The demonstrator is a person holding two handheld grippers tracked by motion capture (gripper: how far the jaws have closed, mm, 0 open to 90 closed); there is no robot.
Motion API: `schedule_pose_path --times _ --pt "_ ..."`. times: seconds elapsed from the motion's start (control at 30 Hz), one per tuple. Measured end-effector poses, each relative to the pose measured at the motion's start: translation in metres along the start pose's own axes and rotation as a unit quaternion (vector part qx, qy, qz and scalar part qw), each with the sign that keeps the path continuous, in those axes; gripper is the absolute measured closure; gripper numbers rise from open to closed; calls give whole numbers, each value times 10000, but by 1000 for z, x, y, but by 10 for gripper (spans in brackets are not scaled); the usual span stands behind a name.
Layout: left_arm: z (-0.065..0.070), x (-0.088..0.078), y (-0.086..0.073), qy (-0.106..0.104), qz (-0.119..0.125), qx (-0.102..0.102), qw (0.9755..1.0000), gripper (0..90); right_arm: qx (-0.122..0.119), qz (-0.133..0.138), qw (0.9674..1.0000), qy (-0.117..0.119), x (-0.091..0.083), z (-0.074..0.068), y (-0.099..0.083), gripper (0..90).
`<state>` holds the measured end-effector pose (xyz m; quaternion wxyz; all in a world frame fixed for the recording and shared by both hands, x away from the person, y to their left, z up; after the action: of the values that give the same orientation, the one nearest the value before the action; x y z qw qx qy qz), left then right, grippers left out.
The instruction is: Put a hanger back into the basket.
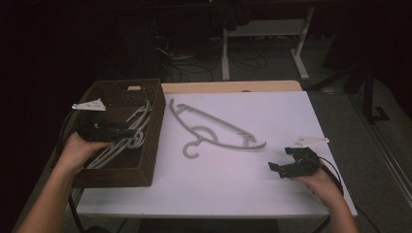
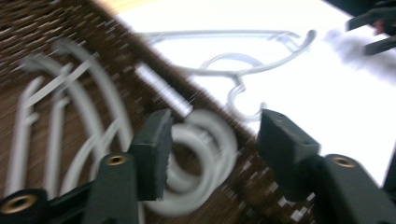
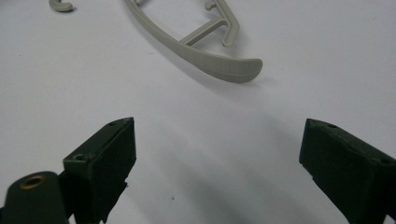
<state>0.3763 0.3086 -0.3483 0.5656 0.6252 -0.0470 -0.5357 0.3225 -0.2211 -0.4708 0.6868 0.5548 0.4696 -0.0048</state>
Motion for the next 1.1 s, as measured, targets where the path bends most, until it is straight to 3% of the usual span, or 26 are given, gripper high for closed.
schedule_pose_path --times 0.2,0.37,0.5,0.8,0.97,1.1 --pt "27 26 22 -426 207 149 9988 688 16 10 10000 3 -1 0 -1 107" --pt "52 51 38 -663 97 325 9972 843 11 48 10000 3 -3 0 0 107" --pt "69 69 47 -795 54 306 9964 900 -8 42 10000 12 -3 1 -1 107" --pt "96 118 56 -719 -91 418 9965 900 -18 63 10000 29 -3 1 -1 107" --pt "94 152 51 -369 -241 446 9980 900 -21 64 10000 45 -3 1 0 107" --pt "87 175 43 -175 -356 316 9987 900 -26 72 10000 50 -4 2 -1 107"
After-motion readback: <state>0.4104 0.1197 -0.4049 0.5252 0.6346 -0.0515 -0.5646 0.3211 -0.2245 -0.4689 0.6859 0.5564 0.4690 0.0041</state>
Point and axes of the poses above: each handheld gripper's, and its own axes: x roughly forward along the jaws, y roughly out of its top, z roughly to its right, the point moved 4 cm from there along x, roughly forward along the jaws, and after that the axes turned 3 degrees about -x, right-handed, at the moved point
